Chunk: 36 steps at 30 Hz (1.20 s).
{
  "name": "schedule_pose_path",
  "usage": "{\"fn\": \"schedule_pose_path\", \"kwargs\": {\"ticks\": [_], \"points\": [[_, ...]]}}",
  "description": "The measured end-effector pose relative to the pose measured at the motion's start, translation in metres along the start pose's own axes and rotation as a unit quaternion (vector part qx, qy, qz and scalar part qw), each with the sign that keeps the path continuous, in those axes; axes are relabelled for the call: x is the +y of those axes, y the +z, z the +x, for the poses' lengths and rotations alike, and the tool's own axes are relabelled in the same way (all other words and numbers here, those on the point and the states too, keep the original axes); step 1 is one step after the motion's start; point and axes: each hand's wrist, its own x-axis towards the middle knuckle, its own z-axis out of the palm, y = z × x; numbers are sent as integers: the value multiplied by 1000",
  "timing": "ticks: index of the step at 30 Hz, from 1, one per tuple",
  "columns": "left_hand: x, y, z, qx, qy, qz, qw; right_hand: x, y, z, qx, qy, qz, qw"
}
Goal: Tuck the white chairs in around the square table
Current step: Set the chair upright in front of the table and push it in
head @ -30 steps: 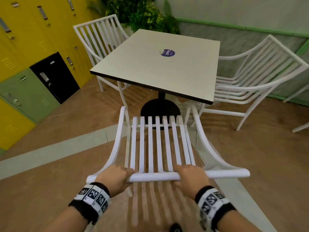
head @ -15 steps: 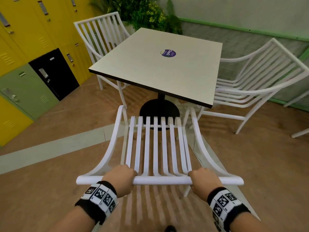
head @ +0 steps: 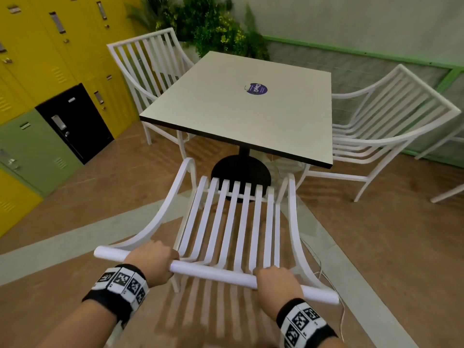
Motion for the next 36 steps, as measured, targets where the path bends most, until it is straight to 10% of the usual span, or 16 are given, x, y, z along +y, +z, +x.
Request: {"fn": "schedule_pose_path", "kwargs": {"ticks": [12, 36], "points": [[-68, -12, 11, 53, 141, 43, 988, -65, -16, 26, 92, 35, 67, 993], [-103, -79, 133, 71, 175, 91, 978, -19, -80, 137, 102, 56, 47, 992]]}}
